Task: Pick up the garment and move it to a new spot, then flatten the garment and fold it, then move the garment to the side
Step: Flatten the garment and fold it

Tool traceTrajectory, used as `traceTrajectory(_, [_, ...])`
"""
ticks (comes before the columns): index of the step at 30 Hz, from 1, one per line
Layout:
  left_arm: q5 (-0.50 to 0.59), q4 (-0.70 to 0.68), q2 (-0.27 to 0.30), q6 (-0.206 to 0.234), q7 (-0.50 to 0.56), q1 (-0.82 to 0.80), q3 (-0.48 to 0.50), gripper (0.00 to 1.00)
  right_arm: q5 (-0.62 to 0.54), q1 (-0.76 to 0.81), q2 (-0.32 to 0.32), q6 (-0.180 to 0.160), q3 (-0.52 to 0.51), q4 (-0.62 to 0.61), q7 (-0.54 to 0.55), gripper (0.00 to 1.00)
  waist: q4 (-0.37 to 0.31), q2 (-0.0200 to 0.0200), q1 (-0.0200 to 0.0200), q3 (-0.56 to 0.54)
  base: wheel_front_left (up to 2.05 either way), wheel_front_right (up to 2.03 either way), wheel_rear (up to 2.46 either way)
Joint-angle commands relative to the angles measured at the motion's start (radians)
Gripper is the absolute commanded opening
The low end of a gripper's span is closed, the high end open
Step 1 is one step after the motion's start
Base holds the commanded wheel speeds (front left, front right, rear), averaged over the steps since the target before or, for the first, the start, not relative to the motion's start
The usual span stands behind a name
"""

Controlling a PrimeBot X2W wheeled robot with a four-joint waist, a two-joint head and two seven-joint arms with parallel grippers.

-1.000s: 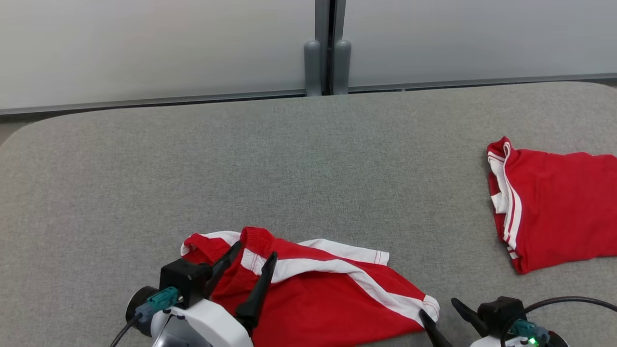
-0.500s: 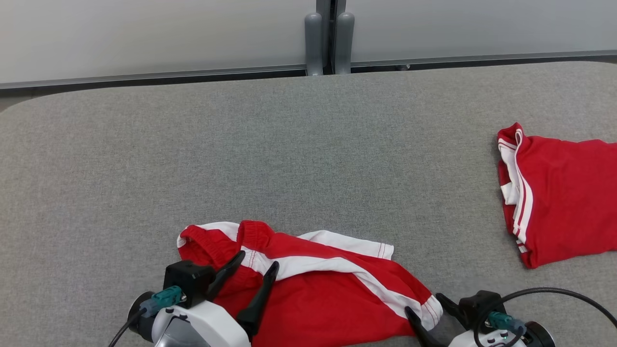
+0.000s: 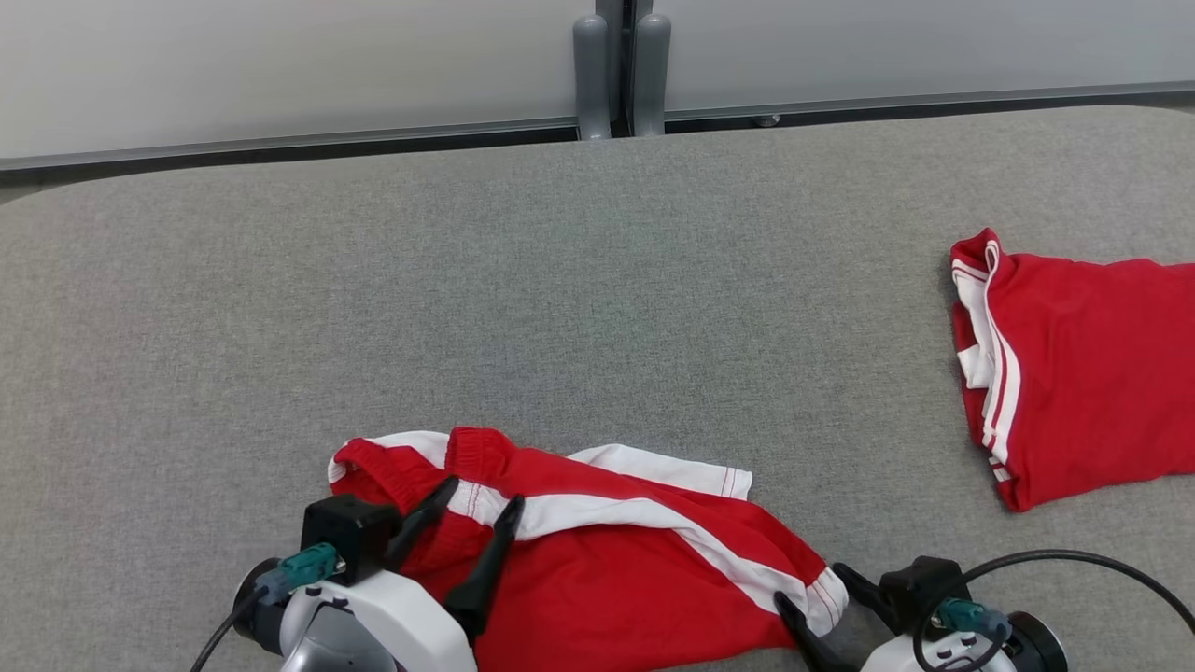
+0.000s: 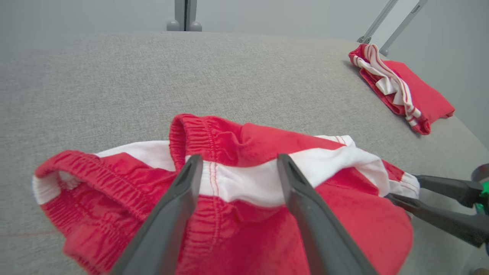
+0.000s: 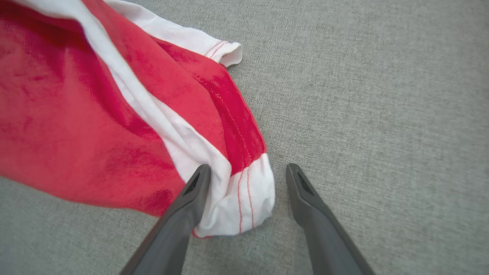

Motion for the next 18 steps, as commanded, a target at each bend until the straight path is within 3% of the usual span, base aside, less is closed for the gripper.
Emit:
traceTrajectory(1, [0.0,-0.009,0.015,0.008,0.004,-0.008,0.014,1.0,0.008,0.005,-0.01,0.0,0.003,0.013,0.007,1.0,-0.001,-0.0001,0.0,-0.001,0.0,0.0,0.0])
traceTrajectory(12, [-0.042,0.015,0.034,0.008,0.057,-0.019,0.017,1.0,0.024,-0.01,-0.013,0.0,0.033,0.006,0.009,1.0,-0.013,-0.0001,0.0,0.027,0.0,0.0,0.0])
traceTrajectory(13, [-0.048,0.018,0.032,0.007,0.055,-0.02,0.016,0.92,0.033,-0.011,-0.016,0.0,0.045,0.005,0.011,0.96,-0.014,-0.0001,0.0,0.029,0.0,0.0,0.0])
traceTrajectory(14, [-0.05,0.021,0.035,0.006,0.056,-0.021,0.013,0.47,0.047,-0.011,-0.018,0.0,0.059,0.004,0.011,0.45,-0.015,-0.0001,0.0,0.031,0.0,0.0,0.0])
traceTrajectory(15, [-0.058,0.024,0.036,0.002,0.06,-0.019,0.007,0.06,0.06,-0.012,-0.023,0.0,0.074,0.001,0.012,0.01,-0.016,-0.0001,0.0,0.031,0.0,0.0,0.0])
traceTrajectory(16, [-0.065,0.026,0.038,-0.001,0.064,-0.016,0.002,0.0,0.081,-0.015,-0.03,0.001,0.091,-0.004,0.01,0.0,-0.017,-0.0001,0.0,0.029,0.0,0.0,0.0])
traceTrajectory(18, [-0.075,0.018,0.045,-0.006,0.064,-0.013,-0.004,0.0,0.135,-0.023,-0.047,0.001,0.113,-0.026,-0.008,0.0,-0.018,-0.0001,0.0,0.02,0.0,0.0,0.0])
